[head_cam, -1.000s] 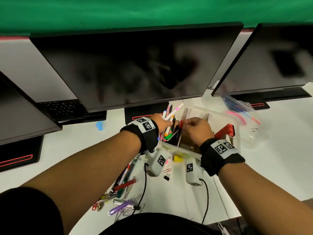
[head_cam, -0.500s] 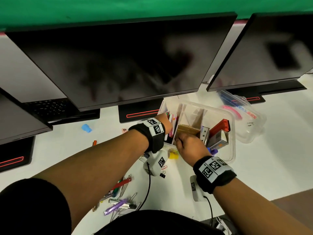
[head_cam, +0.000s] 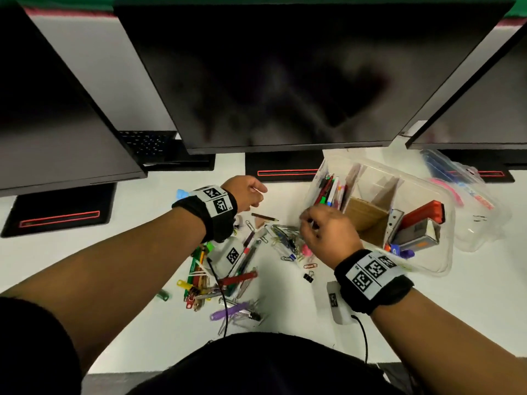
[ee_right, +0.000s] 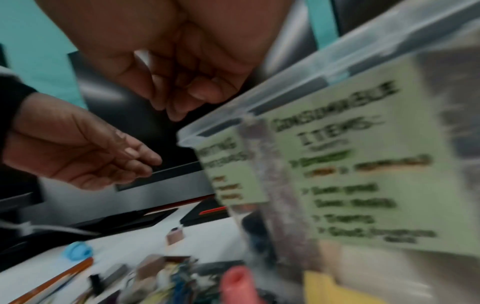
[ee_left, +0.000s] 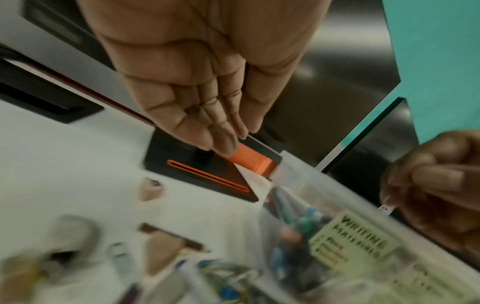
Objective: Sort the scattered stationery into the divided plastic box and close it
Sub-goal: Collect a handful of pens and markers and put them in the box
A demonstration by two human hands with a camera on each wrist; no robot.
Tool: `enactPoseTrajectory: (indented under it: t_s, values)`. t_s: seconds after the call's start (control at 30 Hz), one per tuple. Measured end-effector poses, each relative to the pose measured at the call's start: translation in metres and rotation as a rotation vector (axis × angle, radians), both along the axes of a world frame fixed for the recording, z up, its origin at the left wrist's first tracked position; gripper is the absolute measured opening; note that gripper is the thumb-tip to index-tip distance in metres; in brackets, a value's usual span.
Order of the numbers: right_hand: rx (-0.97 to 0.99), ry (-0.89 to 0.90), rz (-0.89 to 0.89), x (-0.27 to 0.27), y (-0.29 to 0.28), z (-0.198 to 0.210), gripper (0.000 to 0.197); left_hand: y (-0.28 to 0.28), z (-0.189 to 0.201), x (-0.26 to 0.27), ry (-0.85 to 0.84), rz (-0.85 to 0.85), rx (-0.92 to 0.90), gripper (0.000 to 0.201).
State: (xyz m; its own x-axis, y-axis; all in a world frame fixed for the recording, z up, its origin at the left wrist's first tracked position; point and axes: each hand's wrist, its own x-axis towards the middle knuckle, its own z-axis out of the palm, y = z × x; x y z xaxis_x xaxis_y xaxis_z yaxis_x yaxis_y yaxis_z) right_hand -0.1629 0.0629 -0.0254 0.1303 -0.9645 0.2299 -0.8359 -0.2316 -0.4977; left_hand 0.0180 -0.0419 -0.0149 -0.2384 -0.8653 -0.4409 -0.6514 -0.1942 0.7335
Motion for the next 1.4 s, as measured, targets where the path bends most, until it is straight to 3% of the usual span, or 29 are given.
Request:
enactPoseTrajectory:
  t_s: [0.13, 0.3, 0.5, 0.7, 0.83, 0.93, 1.07, 1.17, 1.3, 1.4]
  values:
    - [0.308, 0.231, 0.175, 0.031, -0.006, -0.029, 0.020, 0.010, -0.014, 0.048, -0.274, -0.146, -0.029, 0.029]
    - [0.531, 0.447, 0.060, 0.040, -0.007, -0.068, 0.038, 0.026, -0.034, 0.107, -0.473, -0.228, 0.024, 0.029]
    - [0.586, 0.607, -0.034, 0.049, -0.013, -0.075, 0.034, 0.035, -0.049, 0.172, -0.660, -0.210, 0.050, 0.035]
    - [0.580, 0.548, -0.022, 0.069, -0.020, -0.081, 0.030, 0.040, -0.063, 0.197, -0.716, -0.135, 0.111, 0.033]
    - [0.571, 0.488, 0.042, 0.083, -0.022, -0.081, 0.031, 0.041, -0.074, 0.186, -0.675, -0.142, 0.056, 0.029]
    - [0.591, 0.452, 0.074, 0.092, -0.023, -0.079, 0.042, 0.037, -0.076, 0.167, -0.650, -0.141, 0.011, 0.031]
    - [0.608, 0.415, 0.008, 0.093, -0.024, -0.074, 0.048, 0.031, -0.075, 0.142, -0.631, -0.099, -0.070, 0.037]
    - [0.616, 0.346, -0.066, 0.085, -0.025, -0.069, 0.047, 0.024, -0.076, 0.129, -0.607, -0.073, -0.099, 0.025]
    - [0.611, 0.237, -0.130, 0.075, -0.028, -0.063, 0.039, 0.021, -0.085, 0.115, -0.612, -0.077, -0.052, 0.044]
    - [0.643, 0.207, -0.140, 0.069, -0.029, -0.065, 0.038, 0.021, -0.089, 0.107, -0.635, -0.086, -0.021, 0.032]
